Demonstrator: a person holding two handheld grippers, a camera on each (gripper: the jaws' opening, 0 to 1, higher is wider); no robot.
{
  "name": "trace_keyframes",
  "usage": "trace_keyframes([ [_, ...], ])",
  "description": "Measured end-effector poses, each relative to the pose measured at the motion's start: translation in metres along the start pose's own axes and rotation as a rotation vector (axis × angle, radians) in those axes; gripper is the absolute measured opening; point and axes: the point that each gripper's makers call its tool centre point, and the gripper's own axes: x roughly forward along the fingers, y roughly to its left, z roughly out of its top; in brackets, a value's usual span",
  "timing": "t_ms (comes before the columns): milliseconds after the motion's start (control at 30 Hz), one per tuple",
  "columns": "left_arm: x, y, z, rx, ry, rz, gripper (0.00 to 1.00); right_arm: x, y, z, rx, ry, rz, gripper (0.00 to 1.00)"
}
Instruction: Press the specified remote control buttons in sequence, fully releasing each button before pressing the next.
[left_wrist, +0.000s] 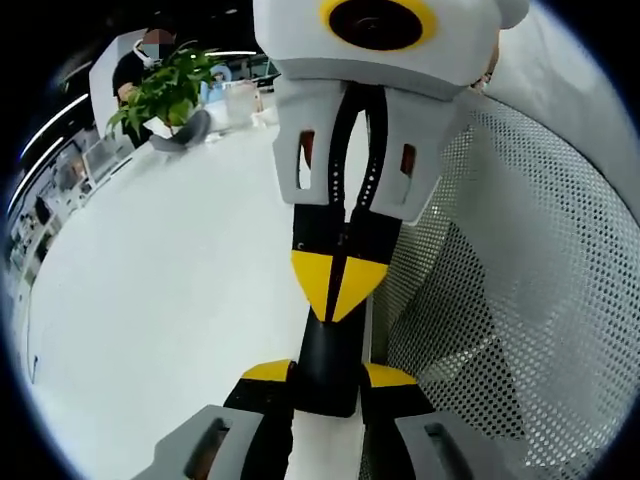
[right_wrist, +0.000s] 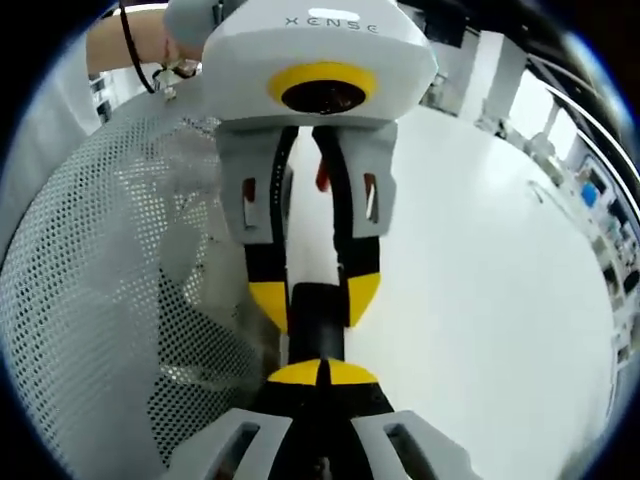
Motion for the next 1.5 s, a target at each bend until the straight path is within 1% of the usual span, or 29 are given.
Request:
trace_keyframes([
  [633, 0.0007, -0.0016, 0.0002, -0.004, 0.006, 0.005, 0.25, 0.0000, 0.0011, -0.0005, 0.007, 0.009, -0.008, 0.00],
  [833, 0.0009, -0.0022, 0.0002, -0.008, 0.011, 0.010, 0.25, 0.0006, 0.0011, 0.0003, 0.023, 0.003, -0.012, 0.00],
  [1500, 0.0006, -0.0016, 0.0002, -0.015, 0.010, 0.015, 0.25, 0.0013, -0.0003, 0.0014, 0.027, -0.005, -0.018, 0.00],
])
